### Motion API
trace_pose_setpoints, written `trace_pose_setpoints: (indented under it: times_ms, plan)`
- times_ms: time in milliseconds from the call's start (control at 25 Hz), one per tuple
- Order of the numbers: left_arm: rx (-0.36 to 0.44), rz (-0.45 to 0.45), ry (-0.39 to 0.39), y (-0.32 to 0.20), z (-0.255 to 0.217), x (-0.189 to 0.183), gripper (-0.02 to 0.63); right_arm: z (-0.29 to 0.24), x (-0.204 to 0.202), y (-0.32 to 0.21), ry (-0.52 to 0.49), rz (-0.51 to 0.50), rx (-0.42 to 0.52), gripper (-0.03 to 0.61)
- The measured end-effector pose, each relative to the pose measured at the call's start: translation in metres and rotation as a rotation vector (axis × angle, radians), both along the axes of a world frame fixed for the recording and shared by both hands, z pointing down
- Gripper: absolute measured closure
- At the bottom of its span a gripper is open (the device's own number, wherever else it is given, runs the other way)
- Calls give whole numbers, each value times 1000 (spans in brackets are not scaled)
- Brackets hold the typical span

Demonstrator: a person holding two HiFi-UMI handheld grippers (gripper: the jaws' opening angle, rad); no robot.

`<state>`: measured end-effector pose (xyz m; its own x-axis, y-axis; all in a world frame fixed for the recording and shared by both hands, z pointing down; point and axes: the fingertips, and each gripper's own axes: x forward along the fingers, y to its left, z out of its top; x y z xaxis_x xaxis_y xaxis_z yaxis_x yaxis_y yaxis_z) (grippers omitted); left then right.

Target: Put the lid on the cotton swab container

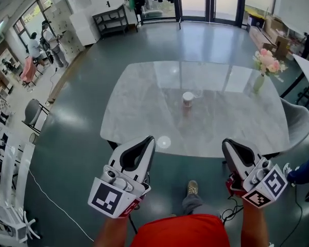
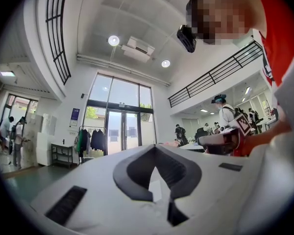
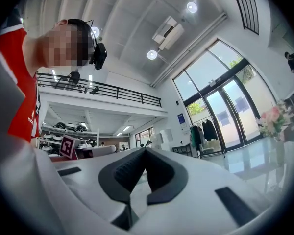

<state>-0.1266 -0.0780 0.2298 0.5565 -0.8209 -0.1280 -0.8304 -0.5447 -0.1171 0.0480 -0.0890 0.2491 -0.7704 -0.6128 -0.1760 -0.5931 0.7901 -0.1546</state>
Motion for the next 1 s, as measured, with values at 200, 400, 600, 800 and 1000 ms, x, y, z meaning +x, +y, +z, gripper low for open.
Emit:
trace_pose_setpoints:
  times_ms: [200,400,600,800,1000]
  plan:
    - [-18,-47,-14,-61,10,13,592,13,15,-67,39,-30,-12,574]
    - [-31,-87,-31,-107,23,12,592,22,16,-121,34,-58,-28,574]
    - [-57,-95,-48,-147,41,15,592,35,11,-163,42,-76,-57,574]
    - [-80,-90,-63,-180,55,11,592,45,2,-191,53,-71,-77,574]
    - [-103,-64,-84,-219,73,2,592,59,-6,-223,78,-21,-86,574]
